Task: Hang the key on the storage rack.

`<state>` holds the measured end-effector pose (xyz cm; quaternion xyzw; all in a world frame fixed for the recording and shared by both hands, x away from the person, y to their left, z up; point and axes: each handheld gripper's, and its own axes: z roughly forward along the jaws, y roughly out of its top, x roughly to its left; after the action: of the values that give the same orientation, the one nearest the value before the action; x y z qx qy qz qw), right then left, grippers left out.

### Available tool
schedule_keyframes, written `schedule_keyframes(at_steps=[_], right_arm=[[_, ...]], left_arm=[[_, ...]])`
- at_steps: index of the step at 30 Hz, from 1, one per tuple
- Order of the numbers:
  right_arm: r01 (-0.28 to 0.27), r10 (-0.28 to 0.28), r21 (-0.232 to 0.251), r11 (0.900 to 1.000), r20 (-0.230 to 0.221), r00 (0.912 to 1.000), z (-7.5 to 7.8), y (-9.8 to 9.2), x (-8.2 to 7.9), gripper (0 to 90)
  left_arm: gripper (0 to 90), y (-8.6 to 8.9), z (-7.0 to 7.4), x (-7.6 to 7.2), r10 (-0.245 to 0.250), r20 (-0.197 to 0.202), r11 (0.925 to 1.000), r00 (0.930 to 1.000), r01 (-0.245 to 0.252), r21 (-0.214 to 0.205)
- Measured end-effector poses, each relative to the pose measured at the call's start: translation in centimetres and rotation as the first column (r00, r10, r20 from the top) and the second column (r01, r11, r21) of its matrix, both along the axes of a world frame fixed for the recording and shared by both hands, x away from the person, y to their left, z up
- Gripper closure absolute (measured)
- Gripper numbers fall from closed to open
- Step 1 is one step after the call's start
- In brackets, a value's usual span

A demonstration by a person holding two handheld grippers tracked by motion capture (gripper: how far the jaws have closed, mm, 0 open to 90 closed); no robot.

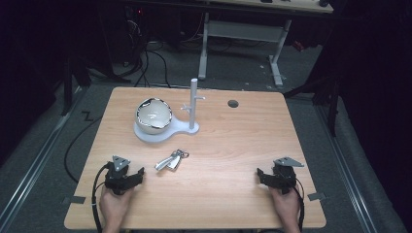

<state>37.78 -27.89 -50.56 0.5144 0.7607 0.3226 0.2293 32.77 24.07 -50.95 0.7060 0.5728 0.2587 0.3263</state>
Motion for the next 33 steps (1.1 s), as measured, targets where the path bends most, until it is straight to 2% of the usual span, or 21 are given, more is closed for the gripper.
schedule_keyframes(at_steps=[25, 28, 33], right_arm=[[0.001, -0.001, 0.001, 1.0000, -0.001, 1.0000, 0.01, 0.00, 0.01, 22.4], [0.001, -0.001, 0.001, 1.0000, -0.001, 1.0000, 0.01, 0.00, 0.01, 22.4], [0.001, -0.001, 0.001, 1.0000, 0.000, 1.0000, 0.01, -0.01, 0.01, 22.4]], left_arm=[[28.2, -0.23, -0.02, -0.15, -0.015, -0.005, 0.9999, 0.9999, 0.015, -0.006], [26.9, -0.25, 0.03, -0.06, -0.006, -0.011, 0.9998, 0.9999, 0.006, -0.020], [26.9, -0.39, -0.02, -0.16, -0.013, -0.007, 0.9999, 0.9999, 0.013, -0.002]])
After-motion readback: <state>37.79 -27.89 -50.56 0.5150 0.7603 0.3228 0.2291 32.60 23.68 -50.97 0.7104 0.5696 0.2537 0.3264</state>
